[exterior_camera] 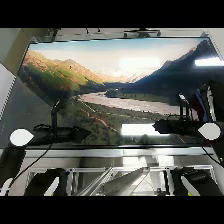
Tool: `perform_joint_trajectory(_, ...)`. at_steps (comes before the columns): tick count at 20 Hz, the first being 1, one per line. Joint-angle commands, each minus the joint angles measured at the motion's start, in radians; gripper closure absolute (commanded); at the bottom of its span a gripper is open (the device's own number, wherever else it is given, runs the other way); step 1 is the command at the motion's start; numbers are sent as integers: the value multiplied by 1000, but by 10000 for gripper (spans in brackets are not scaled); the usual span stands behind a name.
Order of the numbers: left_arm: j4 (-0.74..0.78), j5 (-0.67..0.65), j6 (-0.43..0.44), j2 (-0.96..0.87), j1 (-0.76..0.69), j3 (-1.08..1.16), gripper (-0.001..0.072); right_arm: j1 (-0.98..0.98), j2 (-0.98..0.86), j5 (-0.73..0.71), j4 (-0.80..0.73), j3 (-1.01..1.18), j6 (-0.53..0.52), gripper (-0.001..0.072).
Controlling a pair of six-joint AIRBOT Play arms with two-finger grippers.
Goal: Fold the shirts.
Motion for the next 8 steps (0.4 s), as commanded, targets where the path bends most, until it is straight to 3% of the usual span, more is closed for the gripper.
perform_joint_trajectory(1, 1, 22, -13, 61, -2, -13, 693, 4, 2, 0, 11, -5, 0, 692)
perform_joint_trajectory(8, 0, 21, -35, 70, -2, -13, 692, 4, 2, 0, 11, -5, 0, 692)
